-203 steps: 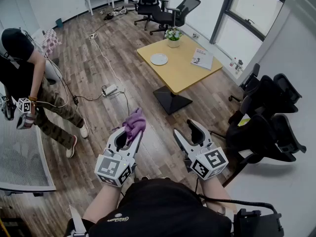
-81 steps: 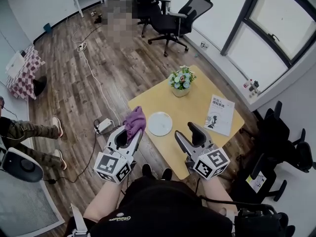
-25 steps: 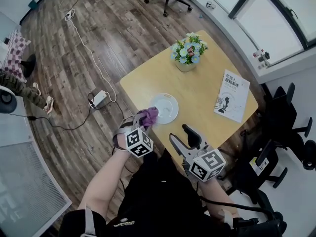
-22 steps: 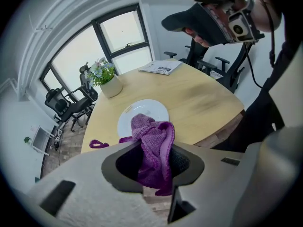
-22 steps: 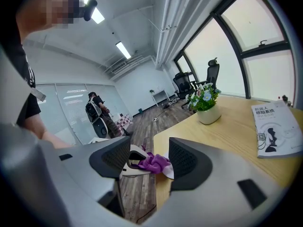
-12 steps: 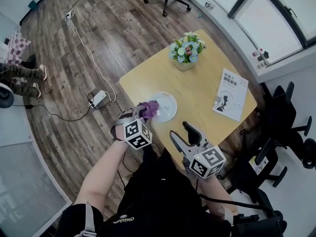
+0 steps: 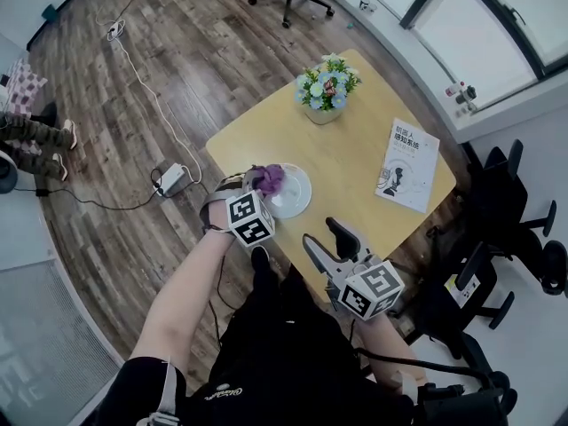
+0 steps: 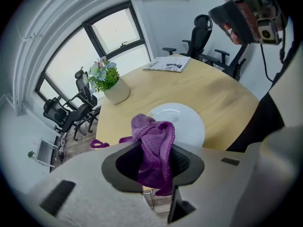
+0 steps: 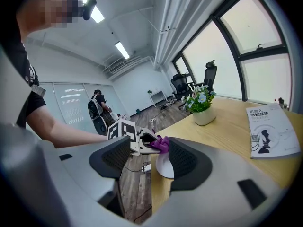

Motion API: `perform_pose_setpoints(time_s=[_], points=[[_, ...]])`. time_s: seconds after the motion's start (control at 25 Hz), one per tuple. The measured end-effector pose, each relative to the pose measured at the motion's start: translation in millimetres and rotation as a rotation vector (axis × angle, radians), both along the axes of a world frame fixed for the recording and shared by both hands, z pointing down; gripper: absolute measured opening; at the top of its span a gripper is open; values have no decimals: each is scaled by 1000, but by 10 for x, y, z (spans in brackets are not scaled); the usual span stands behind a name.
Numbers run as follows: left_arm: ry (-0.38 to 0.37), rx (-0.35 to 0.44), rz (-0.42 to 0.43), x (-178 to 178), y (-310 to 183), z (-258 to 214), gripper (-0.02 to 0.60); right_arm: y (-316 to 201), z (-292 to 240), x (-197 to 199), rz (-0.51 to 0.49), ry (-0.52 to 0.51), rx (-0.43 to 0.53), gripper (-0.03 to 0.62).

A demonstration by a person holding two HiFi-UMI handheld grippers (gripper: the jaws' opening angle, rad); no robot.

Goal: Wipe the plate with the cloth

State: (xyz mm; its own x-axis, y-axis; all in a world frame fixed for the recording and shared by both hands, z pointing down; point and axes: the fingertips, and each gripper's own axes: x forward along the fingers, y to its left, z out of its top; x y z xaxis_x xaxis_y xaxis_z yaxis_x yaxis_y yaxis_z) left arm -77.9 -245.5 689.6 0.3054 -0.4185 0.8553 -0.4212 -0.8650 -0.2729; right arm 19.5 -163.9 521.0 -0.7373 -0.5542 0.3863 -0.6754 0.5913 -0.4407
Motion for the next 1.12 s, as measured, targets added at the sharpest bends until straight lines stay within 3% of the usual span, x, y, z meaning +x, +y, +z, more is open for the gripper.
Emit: perform_pose_setpoints(time_s=[0.64, 0.76, 1.12], points=[[113, -124, -1, 260, 1077, -11, 118, -68, -45, 19, 15, -3, 12, 253], [107, -97, -12, 228, 917, -28, 118, -58, -46, 22, 15, -1, 12, 253], [29, -14, -11, 100, -227, -81, 118, -44, -7, 170, 51, 11, 1, 253]])
